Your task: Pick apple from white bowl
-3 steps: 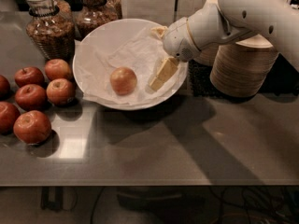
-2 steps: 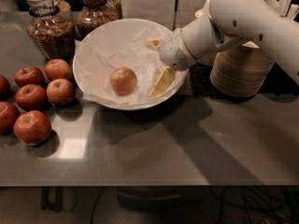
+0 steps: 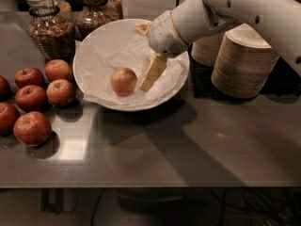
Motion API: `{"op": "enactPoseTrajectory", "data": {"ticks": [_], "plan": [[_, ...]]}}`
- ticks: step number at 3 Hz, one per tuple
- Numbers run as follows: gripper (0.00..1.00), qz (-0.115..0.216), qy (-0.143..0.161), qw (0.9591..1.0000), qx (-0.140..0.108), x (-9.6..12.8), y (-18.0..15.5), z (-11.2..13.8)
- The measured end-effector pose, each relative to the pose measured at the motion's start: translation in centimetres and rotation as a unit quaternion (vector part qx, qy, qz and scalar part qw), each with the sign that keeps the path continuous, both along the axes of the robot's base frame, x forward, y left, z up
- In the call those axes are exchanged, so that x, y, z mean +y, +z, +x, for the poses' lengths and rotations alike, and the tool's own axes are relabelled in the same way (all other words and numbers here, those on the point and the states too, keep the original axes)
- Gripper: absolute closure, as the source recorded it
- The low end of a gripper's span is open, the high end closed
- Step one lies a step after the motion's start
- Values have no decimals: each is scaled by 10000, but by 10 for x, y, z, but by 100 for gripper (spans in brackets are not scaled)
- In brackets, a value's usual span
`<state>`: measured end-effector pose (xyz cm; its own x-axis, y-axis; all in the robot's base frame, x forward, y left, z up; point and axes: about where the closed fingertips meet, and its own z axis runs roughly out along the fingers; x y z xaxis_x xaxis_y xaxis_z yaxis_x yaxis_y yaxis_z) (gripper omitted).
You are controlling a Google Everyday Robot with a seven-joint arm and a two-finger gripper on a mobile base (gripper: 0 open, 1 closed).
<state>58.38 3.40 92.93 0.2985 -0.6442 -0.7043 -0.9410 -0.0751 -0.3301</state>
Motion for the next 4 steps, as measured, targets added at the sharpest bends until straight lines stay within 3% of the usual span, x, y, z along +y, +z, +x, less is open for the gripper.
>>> {"op": "enactPoseTrajectory", "data": {"ticks": [4], "plan": [[0,-145,66,9998,141,13,-42,26]]}}
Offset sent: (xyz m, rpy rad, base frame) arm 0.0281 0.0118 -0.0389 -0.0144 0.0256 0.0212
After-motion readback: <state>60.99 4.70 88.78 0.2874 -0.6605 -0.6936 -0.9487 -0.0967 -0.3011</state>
